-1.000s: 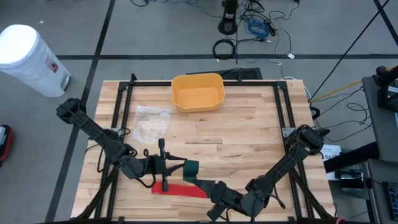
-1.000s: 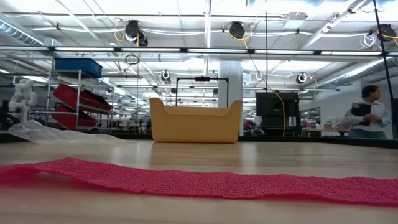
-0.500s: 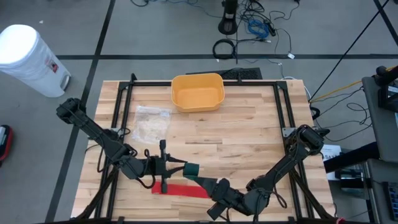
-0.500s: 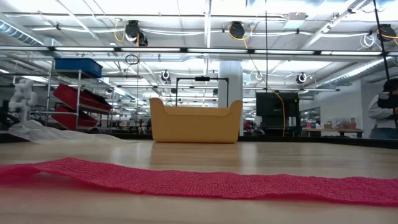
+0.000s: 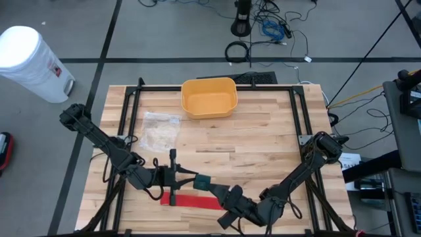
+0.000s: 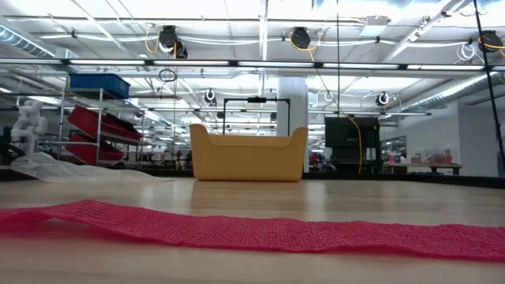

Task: Roll bandage
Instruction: Roll the green bandage

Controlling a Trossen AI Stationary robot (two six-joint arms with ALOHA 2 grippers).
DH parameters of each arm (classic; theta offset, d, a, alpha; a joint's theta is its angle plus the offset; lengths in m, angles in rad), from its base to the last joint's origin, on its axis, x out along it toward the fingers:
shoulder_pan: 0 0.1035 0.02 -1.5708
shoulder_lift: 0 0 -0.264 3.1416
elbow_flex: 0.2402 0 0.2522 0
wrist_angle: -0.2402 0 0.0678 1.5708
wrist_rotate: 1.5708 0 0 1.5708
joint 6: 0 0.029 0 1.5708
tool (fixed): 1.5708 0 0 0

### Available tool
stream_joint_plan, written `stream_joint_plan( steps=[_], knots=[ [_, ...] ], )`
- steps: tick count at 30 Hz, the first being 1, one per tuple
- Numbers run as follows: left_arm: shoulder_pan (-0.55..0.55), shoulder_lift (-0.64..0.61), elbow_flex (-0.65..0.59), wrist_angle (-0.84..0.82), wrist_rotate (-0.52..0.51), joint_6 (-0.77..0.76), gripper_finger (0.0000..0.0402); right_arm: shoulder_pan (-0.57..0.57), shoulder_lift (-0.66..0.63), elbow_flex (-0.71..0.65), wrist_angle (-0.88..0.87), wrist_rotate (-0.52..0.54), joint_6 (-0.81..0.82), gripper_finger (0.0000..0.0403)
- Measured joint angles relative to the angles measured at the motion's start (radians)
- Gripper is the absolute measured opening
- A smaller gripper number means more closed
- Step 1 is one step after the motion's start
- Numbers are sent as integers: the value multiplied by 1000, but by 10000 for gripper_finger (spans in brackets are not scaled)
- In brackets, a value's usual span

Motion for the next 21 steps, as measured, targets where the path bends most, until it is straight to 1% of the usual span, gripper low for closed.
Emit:
stream_joint_plan(
  steps=[16, 21],
  knots=[
    [-54, 0, 0, 30, 8, 6, 72, -10, 0, 0, -13, 7, 20, 0],
    [-54, 0, 0, 30, 8, 6, 72, -10, 0, 0, -14, 1, 36, 0]
  ],
)
